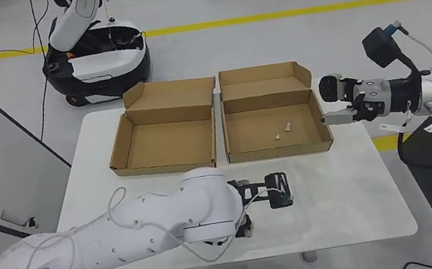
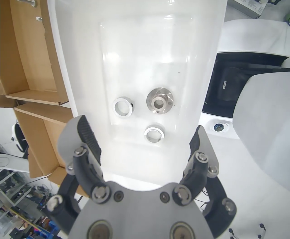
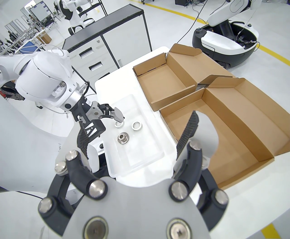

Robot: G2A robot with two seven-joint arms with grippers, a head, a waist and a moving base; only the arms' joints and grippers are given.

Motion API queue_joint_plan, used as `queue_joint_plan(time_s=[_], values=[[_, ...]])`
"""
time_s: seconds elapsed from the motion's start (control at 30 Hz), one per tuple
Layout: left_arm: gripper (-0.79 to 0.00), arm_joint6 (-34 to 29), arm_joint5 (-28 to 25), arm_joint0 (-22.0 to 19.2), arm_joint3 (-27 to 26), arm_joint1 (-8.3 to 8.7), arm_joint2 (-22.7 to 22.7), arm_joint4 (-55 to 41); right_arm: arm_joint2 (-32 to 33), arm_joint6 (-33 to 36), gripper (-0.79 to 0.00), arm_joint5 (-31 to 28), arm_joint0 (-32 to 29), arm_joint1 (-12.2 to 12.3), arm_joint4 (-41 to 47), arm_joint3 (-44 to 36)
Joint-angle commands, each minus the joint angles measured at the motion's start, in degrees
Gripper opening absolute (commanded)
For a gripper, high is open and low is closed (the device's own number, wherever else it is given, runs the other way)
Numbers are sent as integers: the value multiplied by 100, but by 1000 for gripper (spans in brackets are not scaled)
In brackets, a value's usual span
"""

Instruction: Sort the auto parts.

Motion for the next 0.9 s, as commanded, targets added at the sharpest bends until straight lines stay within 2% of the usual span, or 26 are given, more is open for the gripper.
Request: queue_joint_plan(time_s=[0.0, 0.13, 0.3, 0.33, 0.47, 0.53, 0.63, 0.87], values=[[0, 3, 92, -117, 148, -109, 119, -105, 0, 0, 0, 0, 0, 0, 0, 0], [0, 3, 191, -298, 394, -293, 277, -161, 0, 0, 0, 0, 0, 0, 0, 0], [0, 3, 225, -461, 658, -437, 458, -242, 0, 0, 0, 0, 0, 0, 0, 0], [-46, 3, 227, -478, 708, -458, 484, -272, 0, 0, 0, 0, 0, 0, 0, 0], [-120, 3, 202, -528, 881, -534, 573, -364, 0, 0, 0, 0, 0, 0, 0, 0], [-197, 3, 188, -550, 975, -568, 615, -391, 0, 0, 0, 0, 0, 0, 0, 0], [-246, 3, 166, -565, 1118, -609, 665, -449, 0, 0, 0, 0, 0, 0, 0, 0], [-209, 3, -9, -510, 1395, -693, 800, -663, 0, 0, 0, 0, 0, 0, 0, 0]])
